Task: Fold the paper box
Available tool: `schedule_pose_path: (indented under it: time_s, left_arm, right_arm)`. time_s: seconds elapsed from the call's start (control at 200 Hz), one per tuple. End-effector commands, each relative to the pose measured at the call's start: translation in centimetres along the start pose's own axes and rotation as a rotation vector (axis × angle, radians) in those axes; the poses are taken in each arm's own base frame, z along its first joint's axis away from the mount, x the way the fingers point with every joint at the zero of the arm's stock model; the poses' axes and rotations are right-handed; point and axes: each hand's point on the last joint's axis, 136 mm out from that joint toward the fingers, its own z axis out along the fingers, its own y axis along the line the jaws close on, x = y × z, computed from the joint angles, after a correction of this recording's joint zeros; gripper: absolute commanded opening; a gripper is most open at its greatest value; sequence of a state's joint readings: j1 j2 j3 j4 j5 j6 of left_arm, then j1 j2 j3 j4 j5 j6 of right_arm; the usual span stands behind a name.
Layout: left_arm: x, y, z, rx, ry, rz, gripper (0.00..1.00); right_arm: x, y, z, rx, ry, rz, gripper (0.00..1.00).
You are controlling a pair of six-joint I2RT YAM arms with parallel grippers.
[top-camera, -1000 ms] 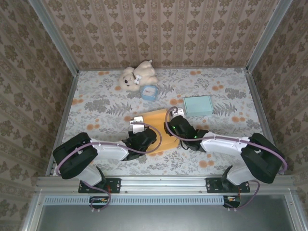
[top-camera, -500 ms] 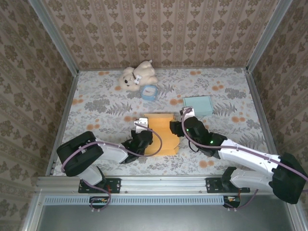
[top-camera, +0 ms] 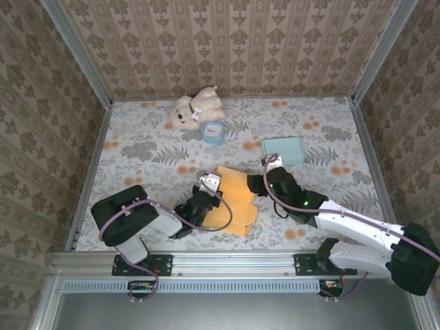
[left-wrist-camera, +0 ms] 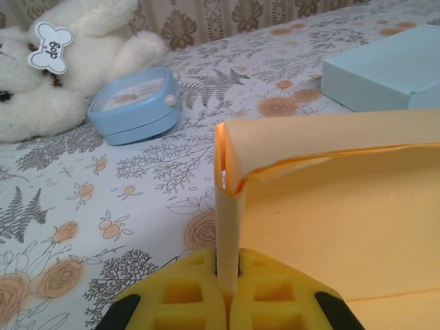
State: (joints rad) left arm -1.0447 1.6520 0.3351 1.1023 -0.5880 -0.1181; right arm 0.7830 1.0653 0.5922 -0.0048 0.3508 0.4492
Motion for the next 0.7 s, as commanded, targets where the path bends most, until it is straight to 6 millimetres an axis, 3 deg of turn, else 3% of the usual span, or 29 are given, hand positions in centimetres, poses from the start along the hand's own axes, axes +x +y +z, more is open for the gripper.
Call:
schedule_pose_path:
  time_s: [0.0,0.32,0.695]
  left_arm:
    - [0.6,-0.2,0.2,0.021,-0.001,0.044,0.00]
    - [2.2,-0.1,1.2,-0.018,-0.003,0.052,0.00]
    - [2.6,2.7,2.0,-0.228,0.024,0.075,0.00]
  right_arm:
    - [1.2,-1.0,0.3,0.036,0.020,0.004,0.60]
    - [3.5,-2.5,2.7,0.144,0.083,-0.058,0.60]
    - [5.0,-2.7,4.7,0.179,0.130,-0.091,0.58]
